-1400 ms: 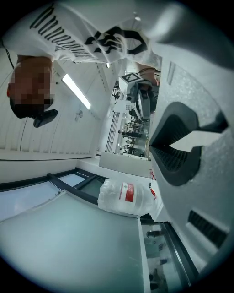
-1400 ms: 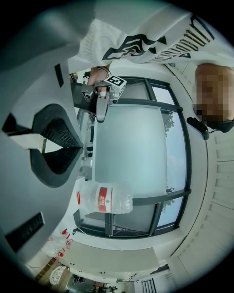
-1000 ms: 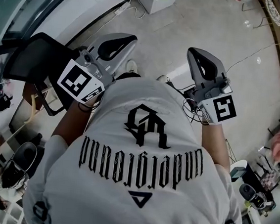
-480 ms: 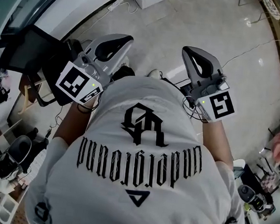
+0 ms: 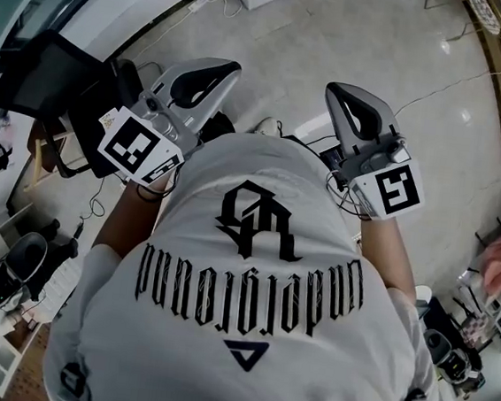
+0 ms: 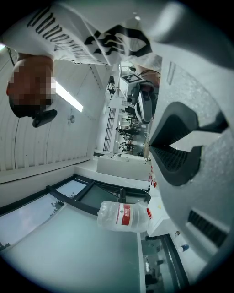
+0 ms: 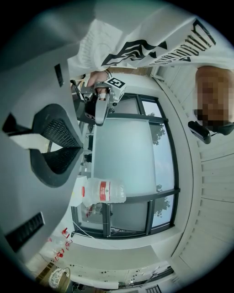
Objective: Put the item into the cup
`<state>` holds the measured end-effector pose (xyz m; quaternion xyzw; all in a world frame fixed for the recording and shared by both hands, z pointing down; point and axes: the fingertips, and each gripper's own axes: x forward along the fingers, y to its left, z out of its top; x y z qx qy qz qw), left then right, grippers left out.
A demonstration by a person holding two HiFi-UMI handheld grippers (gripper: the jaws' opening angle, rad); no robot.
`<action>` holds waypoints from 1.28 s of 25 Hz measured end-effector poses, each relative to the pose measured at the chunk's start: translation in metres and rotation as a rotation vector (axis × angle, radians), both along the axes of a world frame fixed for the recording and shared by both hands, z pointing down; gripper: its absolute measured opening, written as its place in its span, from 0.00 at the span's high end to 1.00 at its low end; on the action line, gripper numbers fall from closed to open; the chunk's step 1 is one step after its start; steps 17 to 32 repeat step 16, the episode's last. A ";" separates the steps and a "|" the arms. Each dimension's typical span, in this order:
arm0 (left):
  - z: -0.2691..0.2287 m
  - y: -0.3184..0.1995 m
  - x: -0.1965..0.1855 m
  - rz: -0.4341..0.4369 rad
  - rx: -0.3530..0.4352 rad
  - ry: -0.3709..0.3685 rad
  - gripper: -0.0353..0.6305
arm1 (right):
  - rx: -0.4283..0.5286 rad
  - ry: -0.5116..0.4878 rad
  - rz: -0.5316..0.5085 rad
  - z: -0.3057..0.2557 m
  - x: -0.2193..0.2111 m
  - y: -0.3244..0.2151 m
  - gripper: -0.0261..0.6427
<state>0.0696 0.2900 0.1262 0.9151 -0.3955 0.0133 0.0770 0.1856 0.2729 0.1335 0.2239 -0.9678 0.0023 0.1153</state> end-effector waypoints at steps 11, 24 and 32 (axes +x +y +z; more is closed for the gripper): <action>0.005 -0.002 0.008 -0.002 -0.009 0.010 0.93 | -0.005 0.006 -0.017 0.006 0.006 -0.003 0.94; 0.003 -0.012 0.008 0.000 -0.010 0.012 0.93 | -0.012 0.002 -0.021 0.003 0.005 -0.009 0.94; 0.003 -0.012 0.008 0.000 -0.010 0.012 0.93 | -0.012 0.002 -0.021 0.003 0.005 -0.009 0.94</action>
